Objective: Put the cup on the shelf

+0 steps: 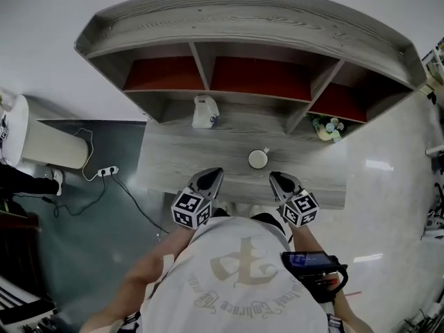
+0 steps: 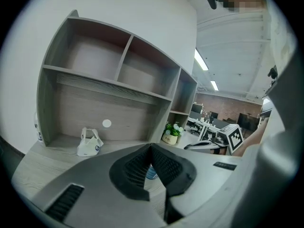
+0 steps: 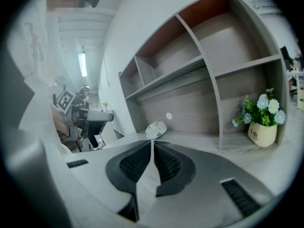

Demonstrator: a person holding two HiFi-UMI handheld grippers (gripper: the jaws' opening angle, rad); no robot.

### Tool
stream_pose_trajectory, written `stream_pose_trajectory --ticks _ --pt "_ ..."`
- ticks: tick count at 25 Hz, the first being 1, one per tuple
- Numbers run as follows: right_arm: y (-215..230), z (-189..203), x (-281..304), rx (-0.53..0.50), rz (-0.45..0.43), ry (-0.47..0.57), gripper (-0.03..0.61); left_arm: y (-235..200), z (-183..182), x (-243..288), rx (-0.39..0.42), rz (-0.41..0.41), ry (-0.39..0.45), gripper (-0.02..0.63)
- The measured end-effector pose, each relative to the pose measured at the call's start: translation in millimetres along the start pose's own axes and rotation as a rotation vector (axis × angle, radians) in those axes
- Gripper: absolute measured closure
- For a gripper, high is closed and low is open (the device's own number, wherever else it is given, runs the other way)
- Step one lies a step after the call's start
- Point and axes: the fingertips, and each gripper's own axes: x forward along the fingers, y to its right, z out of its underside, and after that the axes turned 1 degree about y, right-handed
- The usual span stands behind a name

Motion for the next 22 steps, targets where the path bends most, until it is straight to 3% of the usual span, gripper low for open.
stream_pose_trajectory --ticks 6,11,16,22 --pt "3 16 18 0.016 0.084 -0.033 0.495 -18 2 4 0.017 0.058 -0.026 0.612" --pt "10 27 31 0.007 0.182 -0.057 0.393 -35 -1 7 0.034 0.093 -0.038 0.612" --pt "15 39 47 0.014 0.228 -0.078 0.344 -48 -1 9 0.046 0.117 -0.055 0.612" --pt "27 61 63 0.046 0.272 -0.133 0.21 -60 4 11 0.05 0.125 -0.082 0.612"
